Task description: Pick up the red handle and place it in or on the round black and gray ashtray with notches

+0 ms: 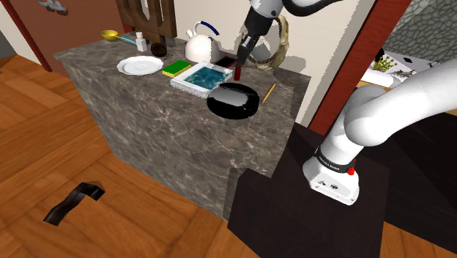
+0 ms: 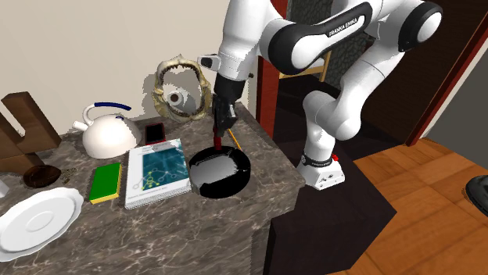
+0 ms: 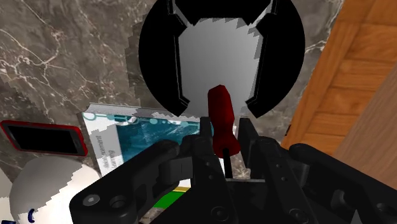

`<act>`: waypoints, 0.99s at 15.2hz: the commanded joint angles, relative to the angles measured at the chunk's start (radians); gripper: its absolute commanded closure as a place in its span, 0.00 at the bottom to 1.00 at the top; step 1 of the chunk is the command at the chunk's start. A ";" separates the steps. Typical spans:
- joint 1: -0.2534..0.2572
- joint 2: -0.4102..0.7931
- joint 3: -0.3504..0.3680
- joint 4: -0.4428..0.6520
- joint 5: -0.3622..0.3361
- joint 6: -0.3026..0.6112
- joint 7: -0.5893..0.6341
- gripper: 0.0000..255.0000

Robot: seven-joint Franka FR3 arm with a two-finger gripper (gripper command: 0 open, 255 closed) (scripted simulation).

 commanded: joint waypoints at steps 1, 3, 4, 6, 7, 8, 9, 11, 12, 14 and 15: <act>0.001 0.005 0.003 -0.022 0.001 0.028 0.002 1.00; 0.001 0.009 0.004 -0.047 0.002 0.056 0.002 1.00; 0.002 0.011 0.005 -0.059 0.003 0.070 0.001 1.00; 0.002 0.017 0.006 -0.082 0.004 0.099 0.001 1.00; 0.003 0.020 0.007 -0.093 0.005 0.114 0.001 1.00; 0.003 0.024 0.008 -0.105 0.005 0.129 0.002 1.00; 0.003 0.028 0.009 -0.118 0.006 0.147 0.002 1.00; 0.003 0.028 0.009 -0.118 0.006 0.147 0.002 1.00; 0.003 0.028 0.009 -0.118 0.006 0.147 0.002 1.00; 0.003 0.028 0.009 -0.118 0.006 0.147 0.002 1.00; 0.003 0.028 0.009 -0.118 0.006 0.147 0.002 1.00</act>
